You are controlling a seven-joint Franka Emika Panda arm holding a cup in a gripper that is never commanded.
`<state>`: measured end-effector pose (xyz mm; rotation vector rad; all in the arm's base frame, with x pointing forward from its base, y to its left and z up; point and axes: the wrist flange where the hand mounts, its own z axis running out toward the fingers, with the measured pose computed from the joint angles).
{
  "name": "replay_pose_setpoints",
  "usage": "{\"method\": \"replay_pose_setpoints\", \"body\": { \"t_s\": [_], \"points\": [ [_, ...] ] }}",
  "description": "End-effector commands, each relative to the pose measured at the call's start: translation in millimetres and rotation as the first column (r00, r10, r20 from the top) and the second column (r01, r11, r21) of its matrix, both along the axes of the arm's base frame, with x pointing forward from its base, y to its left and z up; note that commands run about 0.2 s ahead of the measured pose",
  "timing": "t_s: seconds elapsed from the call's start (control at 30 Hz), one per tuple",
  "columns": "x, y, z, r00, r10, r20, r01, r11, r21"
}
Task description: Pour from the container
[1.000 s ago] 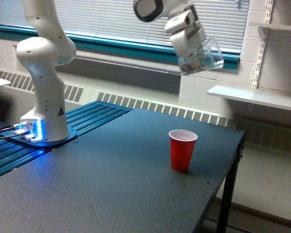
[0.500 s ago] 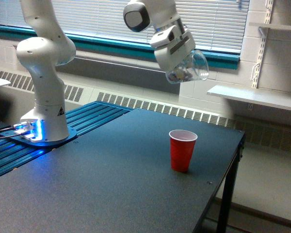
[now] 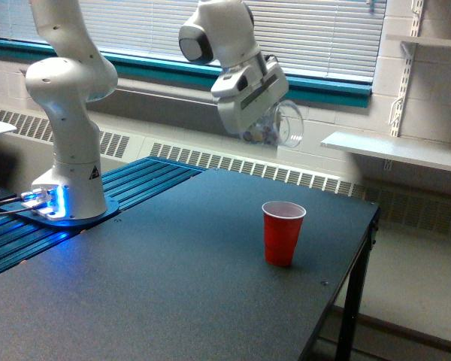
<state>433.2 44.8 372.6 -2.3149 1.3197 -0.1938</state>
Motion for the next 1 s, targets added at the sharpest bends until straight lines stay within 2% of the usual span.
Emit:
{"method": "replay_pose_setpoints", "body": {
  "t_s": [0.03,0.27,0.6,1.0],
  "points": [
    [-10,7,-14.2,0.998,0.059,0.003,-0.059,0.998,0.008],
    [-12,6,-27.6,0.999,0.037,-0.01,-0.037,0.998,0.048],
    [-12,4,-43.1,0.999,-0.004,-0.036,0.009,0.991,0.134],
    [3,-3,-43.0,0.996,-0.074,-0.041,0.081,0.972,0.22]
  ]
}}
